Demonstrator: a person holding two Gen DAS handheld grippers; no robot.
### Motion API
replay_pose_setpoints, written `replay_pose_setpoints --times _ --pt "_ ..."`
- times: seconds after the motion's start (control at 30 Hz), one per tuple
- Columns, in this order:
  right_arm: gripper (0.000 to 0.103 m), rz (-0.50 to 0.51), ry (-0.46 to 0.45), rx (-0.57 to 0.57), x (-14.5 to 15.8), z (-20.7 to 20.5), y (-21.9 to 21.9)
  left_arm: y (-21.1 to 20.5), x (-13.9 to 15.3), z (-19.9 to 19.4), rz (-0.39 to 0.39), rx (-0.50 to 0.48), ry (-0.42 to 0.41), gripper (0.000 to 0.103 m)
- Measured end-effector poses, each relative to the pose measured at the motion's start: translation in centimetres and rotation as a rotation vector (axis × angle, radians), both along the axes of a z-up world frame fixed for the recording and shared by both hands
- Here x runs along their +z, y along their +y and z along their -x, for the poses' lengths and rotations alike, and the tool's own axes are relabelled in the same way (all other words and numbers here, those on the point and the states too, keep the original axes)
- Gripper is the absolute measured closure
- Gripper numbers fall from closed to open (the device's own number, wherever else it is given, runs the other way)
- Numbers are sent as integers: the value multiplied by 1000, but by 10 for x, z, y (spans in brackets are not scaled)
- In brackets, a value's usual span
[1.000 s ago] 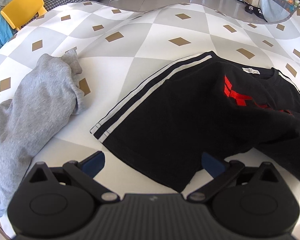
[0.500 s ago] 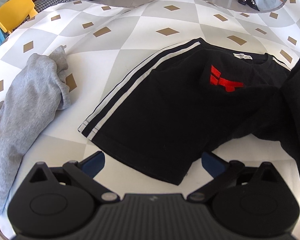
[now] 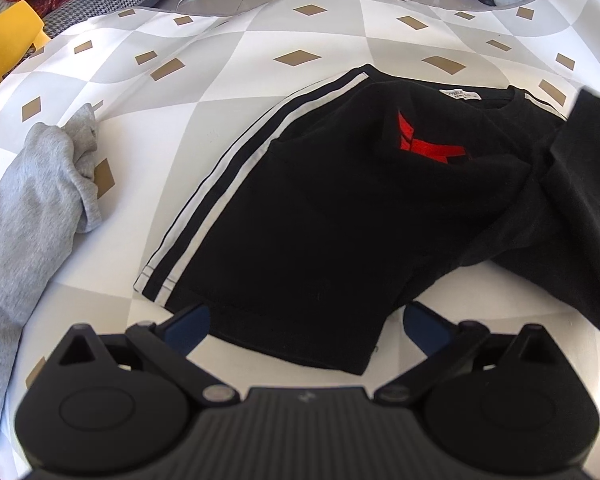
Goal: Fold clothes
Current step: 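Fold the held sleeve across the sweatshirt body with the right gripper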
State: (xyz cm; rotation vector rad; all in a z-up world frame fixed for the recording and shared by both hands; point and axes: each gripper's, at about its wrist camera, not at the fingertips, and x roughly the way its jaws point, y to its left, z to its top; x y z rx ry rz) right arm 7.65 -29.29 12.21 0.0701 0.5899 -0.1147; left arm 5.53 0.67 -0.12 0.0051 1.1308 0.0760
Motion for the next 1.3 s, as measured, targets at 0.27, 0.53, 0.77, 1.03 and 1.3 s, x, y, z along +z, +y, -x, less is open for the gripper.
replay_pose_setpoints --times 0.27,0.53,0.77,1.03,1.3 --pt "64 -102 53 358 -11 14 31 -13 6 -5 13 -16 -37 0" --pt "62 4 180 641 -48 27 85 -10 2 -7 19 5 -19 0" --pt "61 106 228 649 -72 22 104 -5 2 -7 39 17 -12 0" --pt "89 89 248 550 -79 7 98 -2 3 -7 54 23 -9 0" --pt "99 -183 149 419 -48 -4 68 1 6 -2 70 12 -13 0"
